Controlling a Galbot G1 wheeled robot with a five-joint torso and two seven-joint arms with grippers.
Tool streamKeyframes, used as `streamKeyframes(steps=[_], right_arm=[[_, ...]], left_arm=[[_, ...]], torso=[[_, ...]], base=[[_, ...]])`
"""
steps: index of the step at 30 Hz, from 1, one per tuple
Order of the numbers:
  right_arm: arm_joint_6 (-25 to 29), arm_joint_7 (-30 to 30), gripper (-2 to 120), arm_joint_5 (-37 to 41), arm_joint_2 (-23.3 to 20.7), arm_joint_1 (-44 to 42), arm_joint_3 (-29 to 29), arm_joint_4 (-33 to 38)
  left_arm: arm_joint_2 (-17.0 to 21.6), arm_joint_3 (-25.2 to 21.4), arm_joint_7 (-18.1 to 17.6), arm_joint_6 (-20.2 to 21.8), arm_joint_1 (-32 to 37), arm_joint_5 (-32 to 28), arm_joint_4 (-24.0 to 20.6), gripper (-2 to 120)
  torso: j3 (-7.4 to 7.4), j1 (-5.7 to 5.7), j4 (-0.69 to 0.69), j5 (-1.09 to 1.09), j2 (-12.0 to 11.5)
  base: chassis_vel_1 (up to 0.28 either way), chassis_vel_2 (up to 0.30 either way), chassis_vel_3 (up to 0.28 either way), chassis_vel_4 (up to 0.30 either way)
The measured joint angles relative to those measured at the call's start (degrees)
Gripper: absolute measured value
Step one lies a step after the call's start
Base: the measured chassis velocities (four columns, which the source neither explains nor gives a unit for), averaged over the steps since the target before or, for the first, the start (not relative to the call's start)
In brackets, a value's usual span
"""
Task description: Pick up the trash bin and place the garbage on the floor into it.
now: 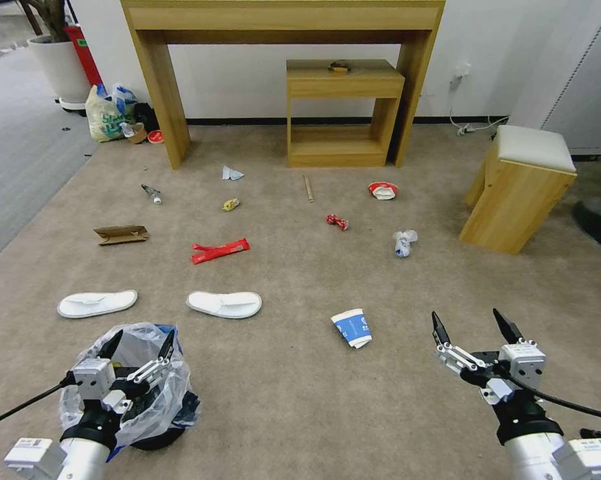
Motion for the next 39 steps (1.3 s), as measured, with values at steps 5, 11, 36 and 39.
streamKeyframes(steps=[5, 11, 36, 39], right_arm=[[0.44, 0.00, 100, 0.20, 0.07, 0.15, 0.14, -0.23], [0.69, -0.19, 100, 0.15, 0.18, -0.08, 0.16, -0.42], [0.99, 0.15, 100, 2.51, -0.81, 1.45, 0.34, -2.75], [0.94, 0.19, 100, 3.49, -1.12, 1.59, 0.56, -2.99]], left_arm=[[0.17, -0.10, -0.05, 0.02, -0.03, 0.20, 0.00, 100], [0.18, -0.07, 0.07, 0.11, -0.07, 0.63, 0.05, 100], [20.07, -11.83, -1.35, 16.24, -6.03, -12.73, 9.63, 100], [24.16, -12.64, -0.68, 20.02, -7.38, -15.05, 13.69, 100]], torso=[[0.00, 0.00, 0.00, 0.00, 0.00], [0.00, 0.00, 0.00, 0.00, -0.01], [0.00, 0.00, 0.00, -0.01, 0.00], [0.00, 0.00, 0.01, -0.02, 0.00]], base=[[0.000, 0.000, 0.000, 0.000], [0.000, 0.000, 0.000, 0.000], [0.000, 0.000, 0.000, 0.000], [0.000, 0.000, 0.000, 0.000]])
